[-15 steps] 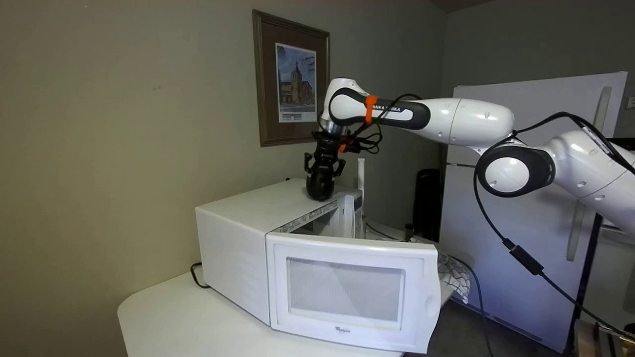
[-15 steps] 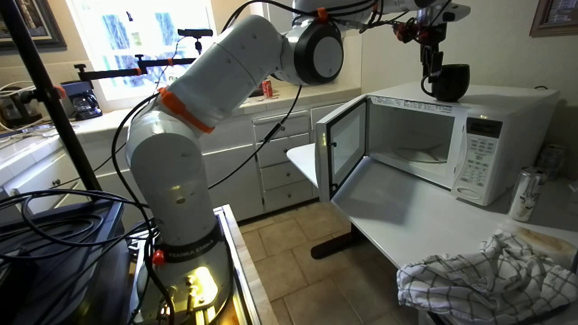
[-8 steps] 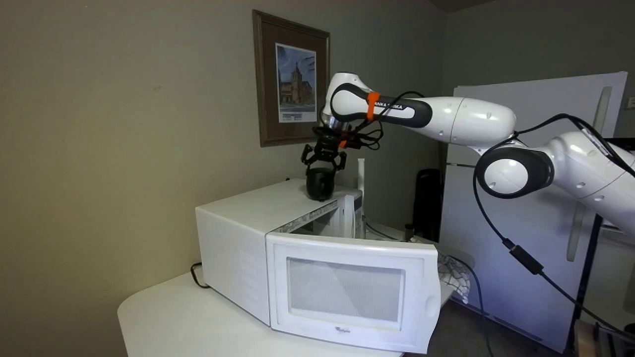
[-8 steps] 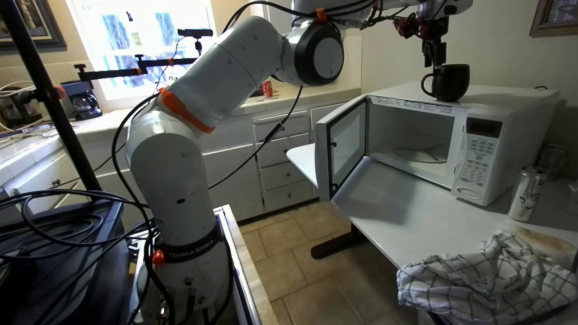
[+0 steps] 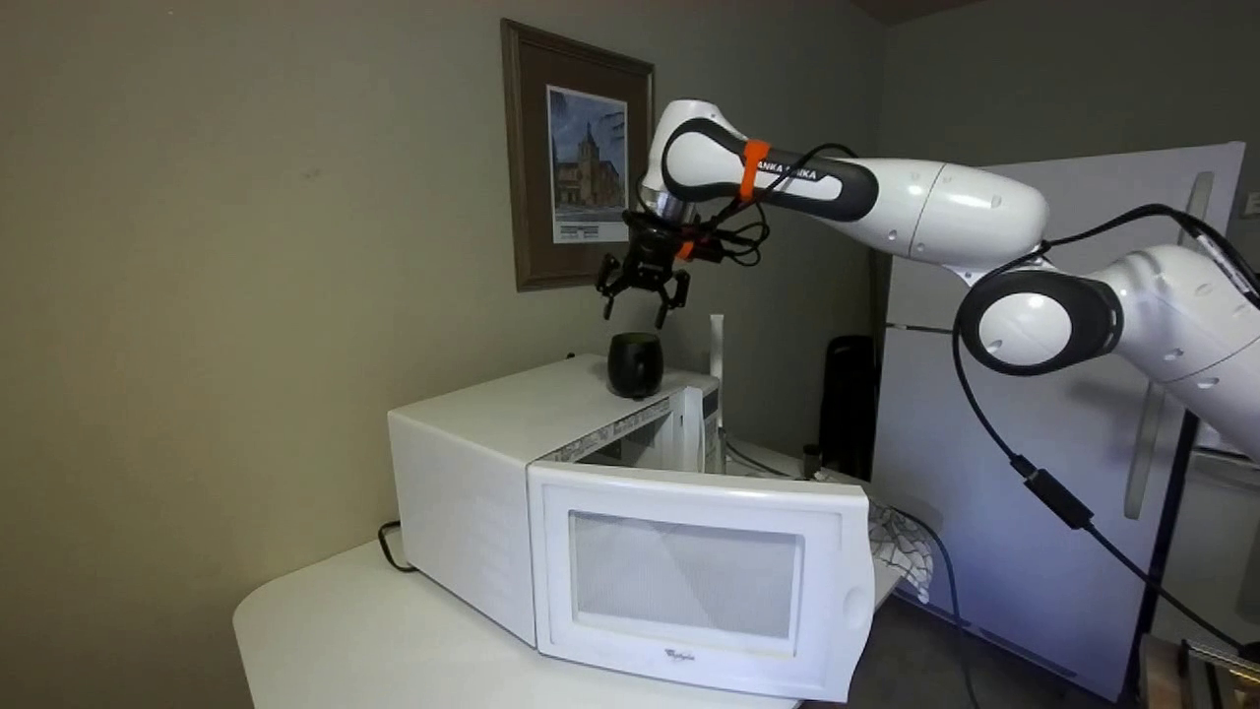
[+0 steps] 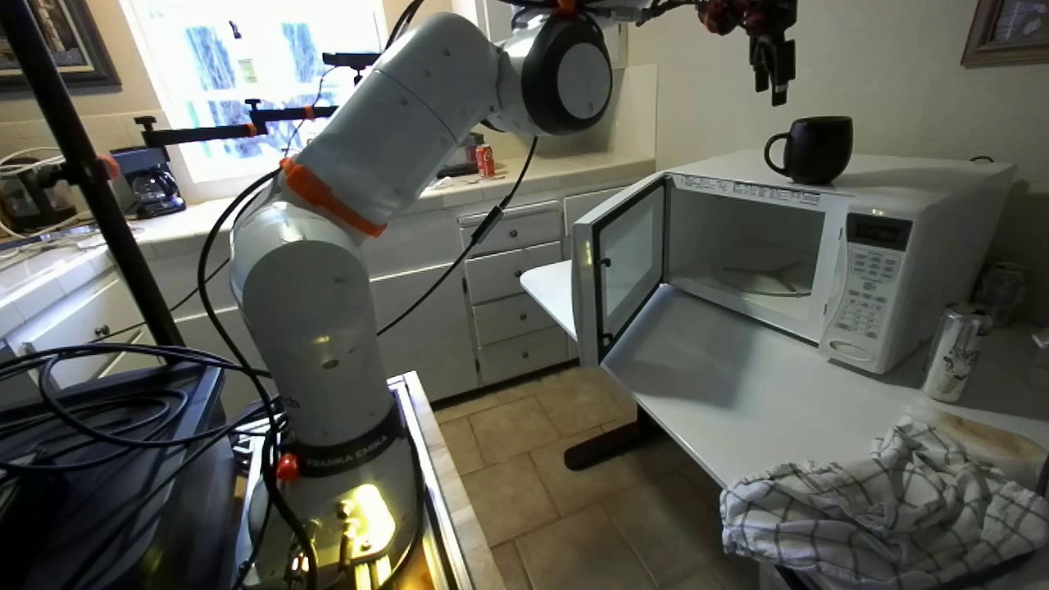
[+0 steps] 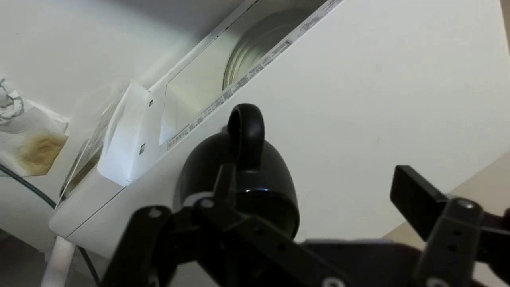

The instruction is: Put the black mug on top of the microwave.

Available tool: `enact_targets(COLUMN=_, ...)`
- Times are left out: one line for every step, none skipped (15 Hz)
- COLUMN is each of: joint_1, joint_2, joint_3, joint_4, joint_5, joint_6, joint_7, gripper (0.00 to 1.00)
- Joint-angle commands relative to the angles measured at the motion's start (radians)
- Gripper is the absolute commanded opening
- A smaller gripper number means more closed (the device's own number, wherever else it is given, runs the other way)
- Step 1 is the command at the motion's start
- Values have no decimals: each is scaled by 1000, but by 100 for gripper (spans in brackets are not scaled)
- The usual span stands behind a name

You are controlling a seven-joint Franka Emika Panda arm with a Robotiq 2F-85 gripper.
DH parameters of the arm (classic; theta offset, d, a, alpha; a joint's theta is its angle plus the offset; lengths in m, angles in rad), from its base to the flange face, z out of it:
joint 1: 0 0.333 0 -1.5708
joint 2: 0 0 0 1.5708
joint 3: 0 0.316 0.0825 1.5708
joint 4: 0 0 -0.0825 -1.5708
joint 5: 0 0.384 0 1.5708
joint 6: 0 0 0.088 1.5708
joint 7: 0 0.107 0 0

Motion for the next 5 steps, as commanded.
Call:
enact_targets(joint_1=31, joint_2=-70, joint_3=-13, joint_4=-14, joint_5=-33, joint_6=-66, joint_7=-48, gripper=100)
enact_targets(joint_1=33, joint_2=-74, joint_3=-2, joint_4=-10, joint_5=-36, joint_6=-53, joint_7=-125, gripper=100)
enact_targets(joint_1=21, joint_2=-57, joint_3=-3, joint_4=-14, joint_5=-15, joint_6=-25, joint_7=-53, gripper=100)
enact_targets(joint_1=24, joint_2=-67, joint_3=-3, joint_4=-14, joint_5=-15, joint_6=-25, joint_7=-61, gripper=100)
enact_targets(joint_1=24, joint_2=-69, joint_3=-3, joint_4=-14, joint_5=-15, joint_6=-25, joint_7=-60, gripper=100)
